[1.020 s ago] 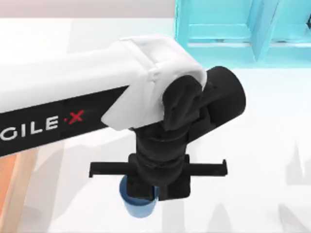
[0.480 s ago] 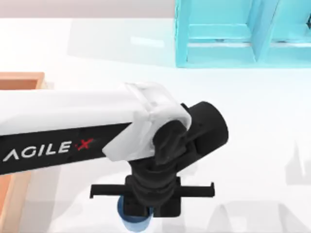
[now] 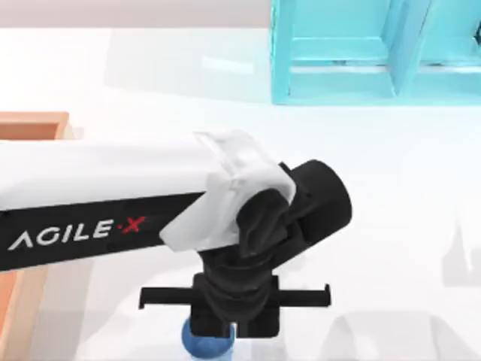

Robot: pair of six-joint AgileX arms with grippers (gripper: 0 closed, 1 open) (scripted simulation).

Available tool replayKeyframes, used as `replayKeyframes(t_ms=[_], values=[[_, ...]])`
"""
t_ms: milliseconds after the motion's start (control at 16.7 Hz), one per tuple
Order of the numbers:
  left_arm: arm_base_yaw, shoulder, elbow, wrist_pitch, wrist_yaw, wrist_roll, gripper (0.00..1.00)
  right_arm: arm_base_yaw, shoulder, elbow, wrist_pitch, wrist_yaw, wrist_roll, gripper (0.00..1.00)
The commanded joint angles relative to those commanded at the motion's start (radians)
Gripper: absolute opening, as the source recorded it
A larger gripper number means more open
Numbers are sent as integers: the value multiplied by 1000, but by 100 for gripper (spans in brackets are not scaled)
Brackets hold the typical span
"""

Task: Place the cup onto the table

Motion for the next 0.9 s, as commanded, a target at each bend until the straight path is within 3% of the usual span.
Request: replayKeyframes(t_ms=[540,900], values=[[0,0,0,0,0,0,98,0,0,0,0,0,0,100],[0,0,0,0,0,0,100,0,0,0,0,0,0,100]])
